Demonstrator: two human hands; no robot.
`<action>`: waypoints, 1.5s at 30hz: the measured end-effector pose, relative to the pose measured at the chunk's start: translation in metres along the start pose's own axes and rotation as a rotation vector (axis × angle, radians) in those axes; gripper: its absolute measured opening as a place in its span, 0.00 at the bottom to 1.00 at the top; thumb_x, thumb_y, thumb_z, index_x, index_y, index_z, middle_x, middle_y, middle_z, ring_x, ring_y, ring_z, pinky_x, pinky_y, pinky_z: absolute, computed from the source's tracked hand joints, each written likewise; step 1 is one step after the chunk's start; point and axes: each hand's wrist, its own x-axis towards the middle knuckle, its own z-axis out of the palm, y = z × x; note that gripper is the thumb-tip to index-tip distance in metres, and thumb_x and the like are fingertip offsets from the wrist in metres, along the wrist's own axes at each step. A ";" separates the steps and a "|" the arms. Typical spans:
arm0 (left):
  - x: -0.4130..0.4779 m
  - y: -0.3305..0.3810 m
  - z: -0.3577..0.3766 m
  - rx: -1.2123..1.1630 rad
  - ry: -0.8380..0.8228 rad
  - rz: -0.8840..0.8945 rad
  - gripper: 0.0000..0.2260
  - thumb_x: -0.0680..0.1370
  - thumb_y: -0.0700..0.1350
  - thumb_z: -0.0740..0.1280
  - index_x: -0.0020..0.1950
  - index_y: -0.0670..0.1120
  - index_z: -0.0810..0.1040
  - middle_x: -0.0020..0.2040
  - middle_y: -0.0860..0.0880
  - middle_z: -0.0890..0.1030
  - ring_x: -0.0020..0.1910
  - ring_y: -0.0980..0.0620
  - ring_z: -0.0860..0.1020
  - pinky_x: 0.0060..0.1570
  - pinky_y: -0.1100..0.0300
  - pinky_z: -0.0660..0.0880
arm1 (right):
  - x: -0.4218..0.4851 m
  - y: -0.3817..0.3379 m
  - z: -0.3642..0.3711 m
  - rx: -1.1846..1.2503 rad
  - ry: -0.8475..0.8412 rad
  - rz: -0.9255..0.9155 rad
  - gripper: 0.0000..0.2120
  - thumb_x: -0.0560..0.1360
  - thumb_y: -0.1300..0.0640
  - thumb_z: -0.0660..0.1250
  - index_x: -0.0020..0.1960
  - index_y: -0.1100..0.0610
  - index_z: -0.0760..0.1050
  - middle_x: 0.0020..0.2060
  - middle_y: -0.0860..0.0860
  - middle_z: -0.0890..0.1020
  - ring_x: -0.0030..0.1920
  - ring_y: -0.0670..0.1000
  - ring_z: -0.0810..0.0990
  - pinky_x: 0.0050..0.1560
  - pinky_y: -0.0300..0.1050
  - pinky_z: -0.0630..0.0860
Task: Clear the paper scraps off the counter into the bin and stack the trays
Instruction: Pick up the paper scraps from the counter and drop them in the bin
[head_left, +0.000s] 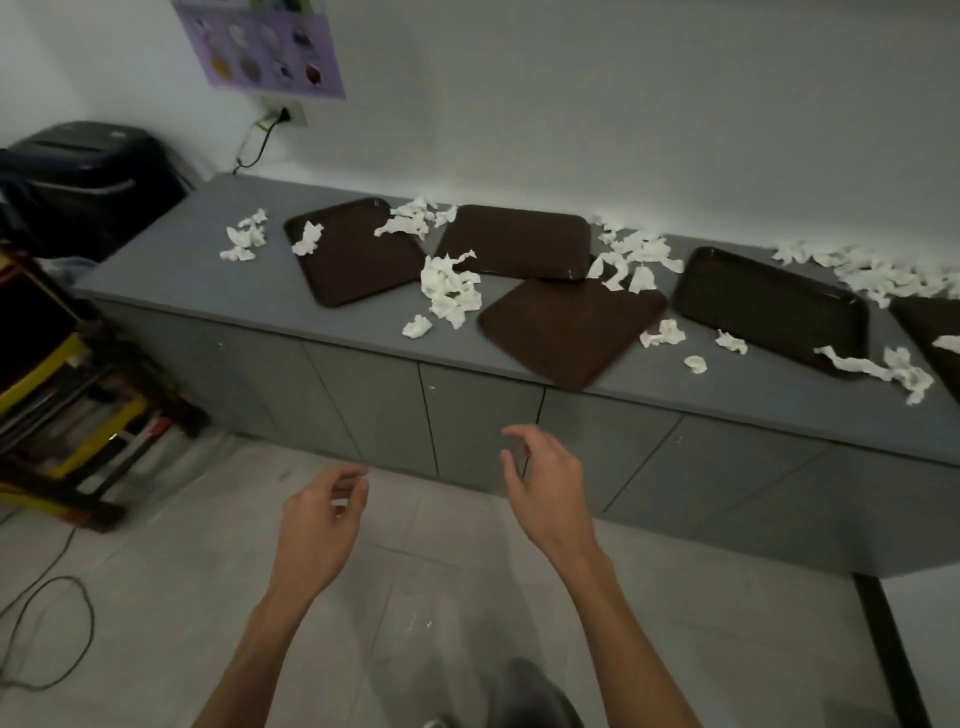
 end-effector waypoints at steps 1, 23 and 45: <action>0.015 -0.005 -0.003 -0.002 0.005 -0.014 0.06 0.81 0.44 0.70 0.56 0.53 0.83 0.47 0.58 0.85 0.47 0.65 0.82 0.45 0.75 0.73 | 0.018 -0.006 0.012 -0.003 -0.014 -0.015 0.13 0.83 0.52 0.66 0.67 0.47 0.77 0.61 0.45 0.82 0.60 0.45 0.80 0.63 0.41 0.76; 0.354 -0.054 -0.022 0.091 0.045 -0.081 0.07 0.81 0.46 0.69 0.58 0.50 0.84 0.52 0.58 0.86 0.51 0.63 0.83 0.52 0.64 0.79 | 0.378 -0.006 0.264 -0.480 -0.443 -0.209 0.22 0.81 0.67 0.63 0.72 0.55 0.76 0.68 0.56 0.79 0.66 0.57 0.78 0.68 0.49 0.75; 0.850 -0.158 -0.034 0.715 -0.638 0.201 0.47 0.68 0.50 0.81 0.80 0.45 0.59 0.76 0.38 0.64 0.76 0.35 0.65 0.74 0.44 0.67 | 0.447 -0.174 0.300 0.125 0.204 0.232 0.13 0.77 0.63 0.74 0.50 0.44 0.87 0.46 0.39 0.86 0.47 0.41 0.84 0.51 0.35 0.78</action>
